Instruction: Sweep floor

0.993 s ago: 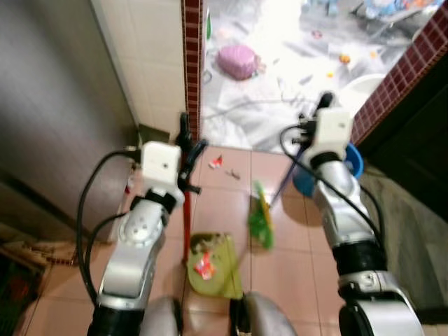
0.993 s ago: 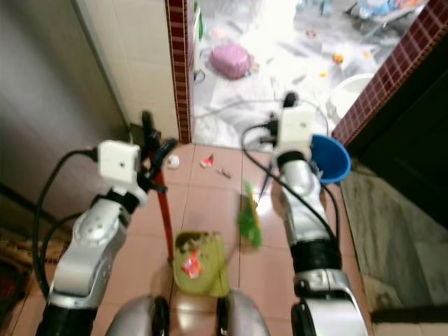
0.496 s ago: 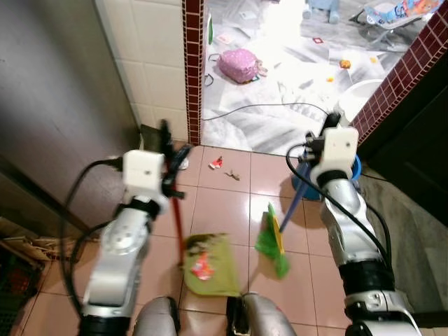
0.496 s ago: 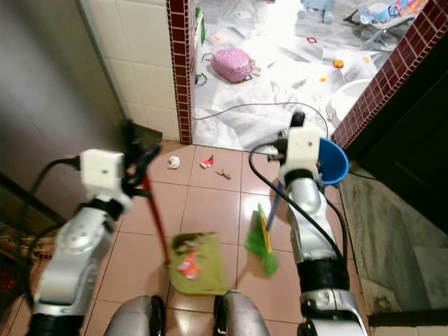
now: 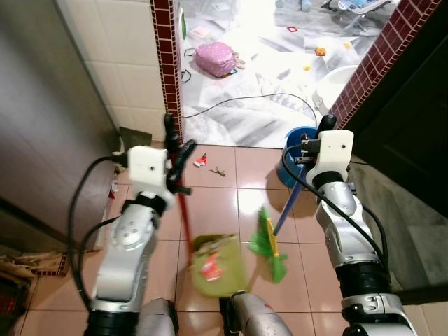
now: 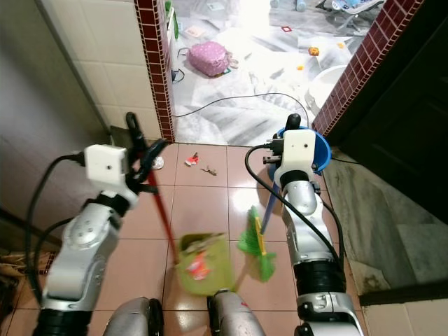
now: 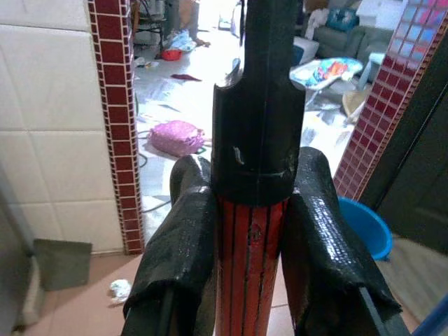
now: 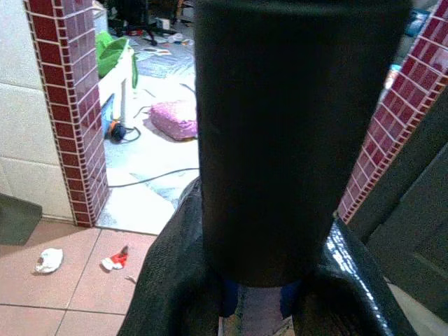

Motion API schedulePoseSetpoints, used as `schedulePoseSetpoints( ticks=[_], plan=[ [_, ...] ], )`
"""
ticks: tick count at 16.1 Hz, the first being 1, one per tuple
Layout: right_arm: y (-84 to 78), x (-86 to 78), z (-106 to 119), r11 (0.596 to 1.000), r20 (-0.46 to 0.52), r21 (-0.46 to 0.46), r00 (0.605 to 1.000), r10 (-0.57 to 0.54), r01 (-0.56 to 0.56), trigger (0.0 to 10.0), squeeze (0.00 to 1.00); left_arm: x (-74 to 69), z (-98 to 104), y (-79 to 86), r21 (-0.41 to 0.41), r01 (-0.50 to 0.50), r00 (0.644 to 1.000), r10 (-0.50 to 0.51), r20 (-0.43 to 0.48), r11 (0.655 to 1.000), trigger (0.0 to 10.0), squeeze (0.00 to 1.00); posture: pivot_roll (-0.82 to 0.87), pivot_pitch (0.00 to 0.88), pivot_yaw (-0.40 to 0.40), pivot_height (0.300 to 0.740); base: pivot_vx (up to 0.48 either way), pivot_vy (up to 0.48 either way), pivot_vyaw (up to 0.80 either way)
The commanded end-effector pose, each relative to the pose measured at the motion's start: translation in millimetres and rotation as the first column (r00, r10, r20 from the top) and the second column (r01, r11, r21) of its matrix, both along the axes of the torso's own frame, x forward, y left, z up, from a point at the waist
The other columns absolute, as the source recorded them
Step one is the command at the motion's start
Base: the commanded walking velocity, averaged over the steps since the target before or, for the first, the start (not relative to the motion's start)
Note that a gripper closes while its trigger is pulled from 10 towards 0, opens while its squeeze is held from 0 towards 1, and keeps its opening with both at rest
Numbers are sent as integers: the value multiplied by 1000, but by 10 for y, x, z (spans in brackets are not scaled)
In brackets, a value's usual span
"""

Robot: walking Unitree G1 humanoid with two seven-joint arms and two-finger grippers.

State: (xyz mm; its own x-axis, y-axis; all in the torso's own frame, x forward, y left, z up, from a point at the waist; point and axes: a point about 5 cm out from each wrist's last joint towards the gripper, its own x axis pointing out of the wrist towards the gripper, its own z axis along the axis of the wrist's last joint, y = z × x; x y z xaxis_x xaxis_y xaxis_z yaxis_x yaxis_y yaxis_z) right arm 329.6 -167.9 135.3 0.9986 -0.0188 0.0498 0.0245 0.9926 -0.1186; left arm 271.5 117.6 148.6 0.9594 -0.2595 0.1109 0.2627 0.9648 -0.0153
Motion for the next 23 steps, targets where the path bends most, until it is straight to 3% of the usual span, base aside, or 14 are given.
schedulePoseSetpoints(
  ticks=[1, 17, 23],
  plan=[
    [-28, 5, 3, 1000, -11, -5, 1000, -4, 4, 10000, 0, 3, 85, 10, -8, -3, 999, 4, 48, 1000, 10000, 0, -4, 156, -66, 740, 0, -259, 0],
    [-41, -13, -24, 1000, -22, -4, 1000, -15, 15, 10000, 0, 2, 70, 9, -9, 3, 999, -3, 38, 1000, 10000, 0, -17, 164, -58, 740, 0, -318, 0],
    [-61, -11, -29, 1000, -25, -8, 1000, -17, 17, 10000, 0, 33, 83, 69, -12, -56, 997, 56, 45, 998, 10000, 0, -20, 164, -64, 740, 0, 0, 0]
  ],
)
